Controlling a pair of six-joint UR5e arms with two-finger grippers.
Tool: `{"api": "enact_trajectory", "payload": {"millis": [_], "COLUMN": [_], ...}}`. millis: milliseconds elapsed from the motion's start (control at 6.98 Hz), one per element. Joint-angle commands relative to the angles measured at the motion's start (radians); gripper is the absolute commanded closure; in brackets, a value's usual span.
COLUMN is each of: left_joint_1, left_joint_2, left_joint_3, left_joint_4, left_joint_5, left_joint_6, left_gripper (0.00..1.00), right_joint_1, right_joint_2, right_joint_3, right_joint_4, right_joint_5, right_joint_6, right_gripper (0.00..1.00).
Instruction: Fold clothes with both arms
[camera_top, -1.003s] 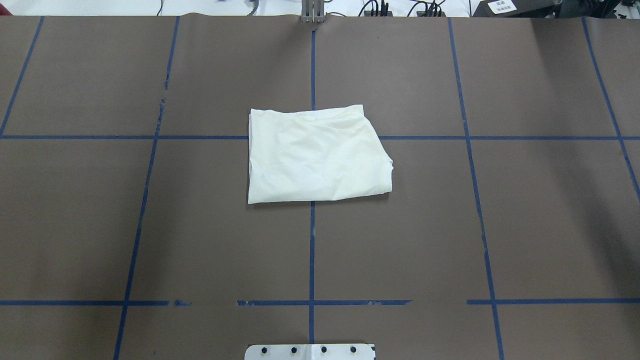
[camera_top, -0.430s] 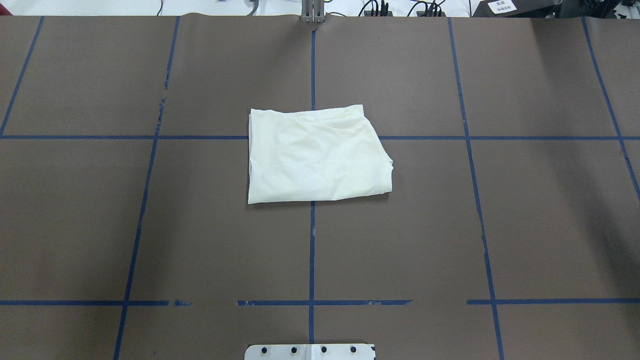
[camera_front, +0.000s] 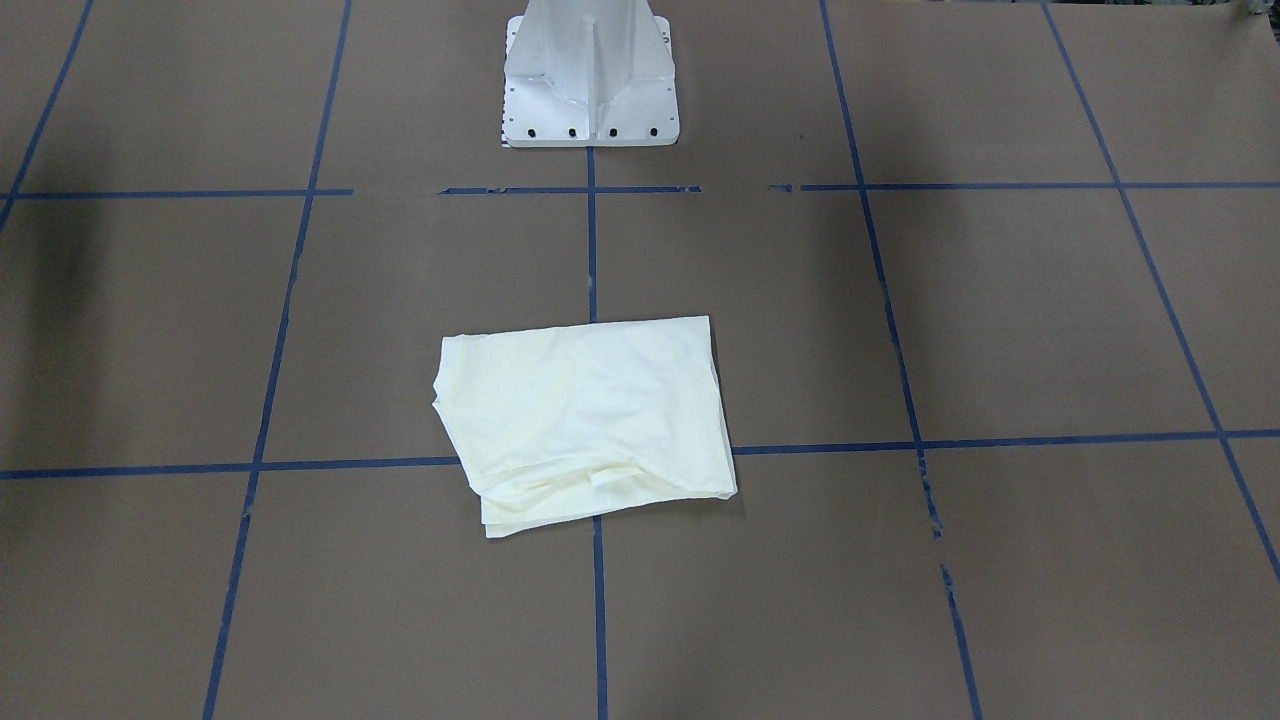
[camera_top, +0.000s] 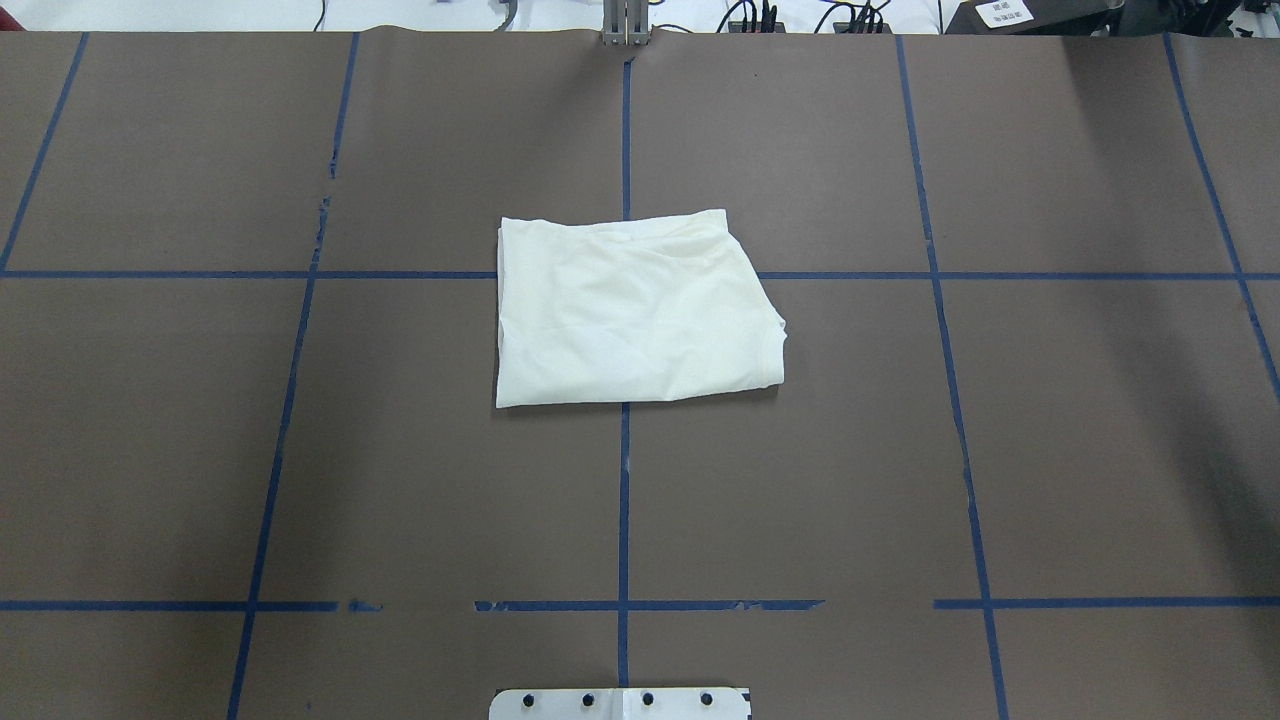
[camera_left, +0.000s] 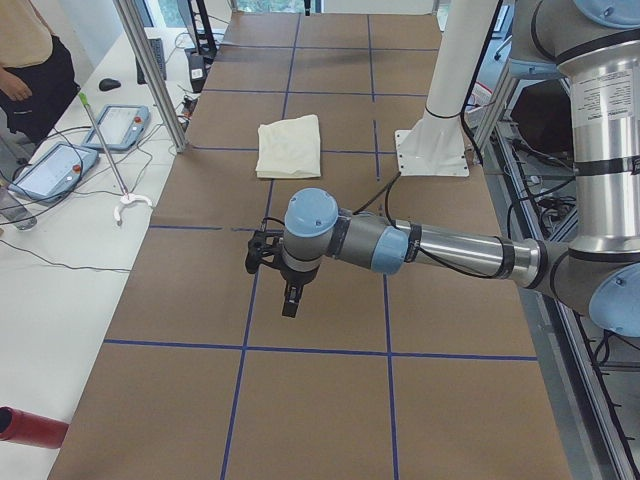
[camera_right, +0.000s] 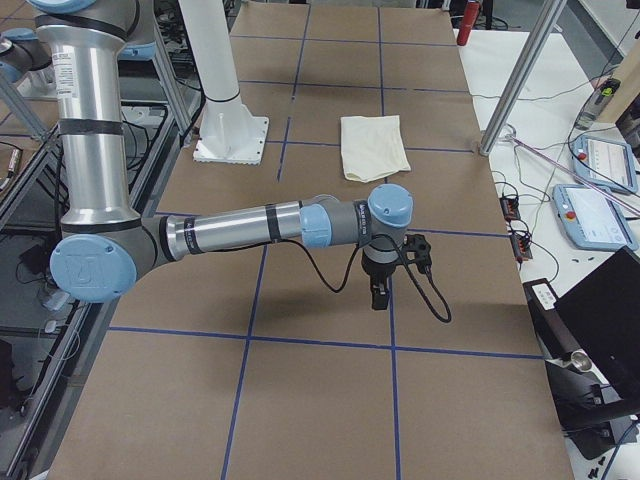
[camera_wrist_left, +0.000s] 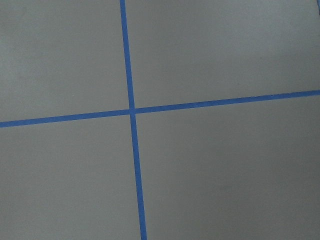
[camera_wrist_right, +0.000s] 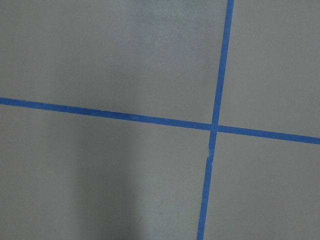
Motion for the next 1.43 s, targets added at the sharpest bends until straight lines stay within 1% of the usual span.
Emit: {"api": "enact_trajectory", "payload": {"millis": [0, 286, 430, 1289], "left_joint_1": [0.000, -0.002, -0.002, 0.002], "left_joint_2": [0.001, 0.004, 0.013, 0.014], "left_joint_3": [0.000, -0.016, -0.042, -0.039], "left_joint_4": [0.000, 0.005, 0.006, 0.005], "left_joint_5": [0.000, 0.000, 0.000, 0.000], "left_joint_6": [0.000, 0.000, 0.000, 0.000], "left_gripper": [0.00, 0.00, 0.00, 0.00], "right_joint_1": [0.000, 0.000, 0.002, 0.000], "right_joint_2": [0.001, 0.004, 0.004, 0.007], "right_joint_3": [0.000, 0.018, 0.035, 0.034], "right_joint_4": [0.002, 0.002, 0.002, 0.023], "right_joint_5": [0.001, 0.004, 0.002, 0.002], "right_joint_6": [0.000, 0.008, 0.021, 0.028], "right_gripper": [0.00, 0.00, 0.00, 0.00]}}
